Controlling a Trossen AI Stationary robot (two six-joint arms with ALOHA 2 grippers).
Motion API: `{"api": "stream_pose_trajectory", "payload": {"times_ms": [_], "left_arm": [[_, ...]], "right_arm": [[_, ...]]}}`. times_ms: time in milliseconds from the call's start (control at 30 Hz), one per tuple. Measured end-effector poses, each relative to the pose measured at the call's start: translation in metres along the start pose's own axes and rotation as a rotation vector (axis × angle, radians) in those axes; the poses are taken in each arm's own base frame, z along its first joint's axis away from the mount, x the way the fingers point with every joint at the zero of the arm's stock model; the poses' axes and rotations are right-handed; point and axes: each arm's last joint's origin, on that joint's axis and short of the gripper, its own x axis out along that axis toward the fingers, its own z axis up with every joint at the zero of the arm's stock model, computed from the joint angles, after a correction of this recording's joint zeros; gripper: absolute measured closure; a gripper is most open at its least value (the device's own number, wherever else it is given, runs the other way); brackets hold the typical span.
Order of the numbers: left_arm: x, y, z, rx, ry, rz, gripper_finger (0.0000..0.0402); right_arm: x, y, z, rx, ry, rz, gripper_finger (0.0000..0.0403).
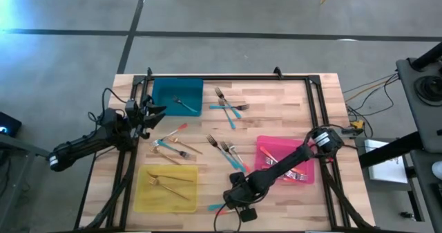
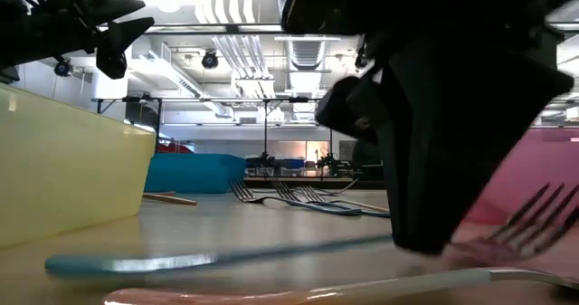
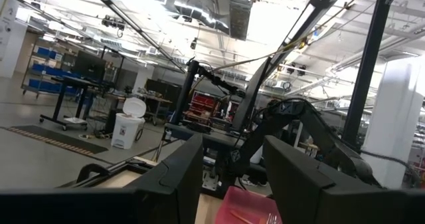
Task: Sort silverware by color (type)
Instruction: Put the blue fork into the blue bin
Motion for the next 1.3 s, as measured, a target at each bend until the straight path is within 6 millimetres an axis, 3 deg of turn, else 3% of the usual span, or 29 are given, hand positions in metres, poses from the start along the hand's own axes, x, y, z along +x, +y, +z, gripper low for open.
{"api": "stream_pose_trajectory", "payload": {"times_ms": [200, 300, 433, 667, 867, 1067, 1300], "left_arm": [[0.0, 0.0, 0.0, 0.0, 0.0, 0.0, 0.026], [0.0, 0.0, 0.0, 0.0, 0.0, 0.0, 0.026], [0.0, 0.0, 0.0, 0.0, 0.0, 0.0, 0.026], [0.0, 0.0, 0.0, 0.0, 0.0, 0.0, 0.026], [0.0, 0.0, 0.0, 0.0, 0.001, 0.0, 0.026], [0.0, 0.0, 0.0, 0.0, 0.0, 0.0, 0.026], [0.0, 0.0, 0.0, 0.0, 0.001, 0.0, 0.026]], "right_arm": [[-0.044, 0.007, 0.008, 0.005, -0.101, 0.01, 0.0393], [-0.068, 0.008, 0.015, -0.03, -0.216, -0.082, 0.0393], [-0.089, -0.007, 0.032, -0.112, -0.415, -0.285, 0.0393], [-0.104, -0.083, 0.061, -0.002, -0.605, -0.587, 0.0393], [-0.133, -0.153, 0.076, 0.084, -0.799, -0.714, 0.0393], [-0.157, -0.215, 0.07, 0.269, -0.901, -0.776, 0.0393], [-0.172, -0.26, 0.063, 0.308, -1.0, -0.798, 0.0393]]}}
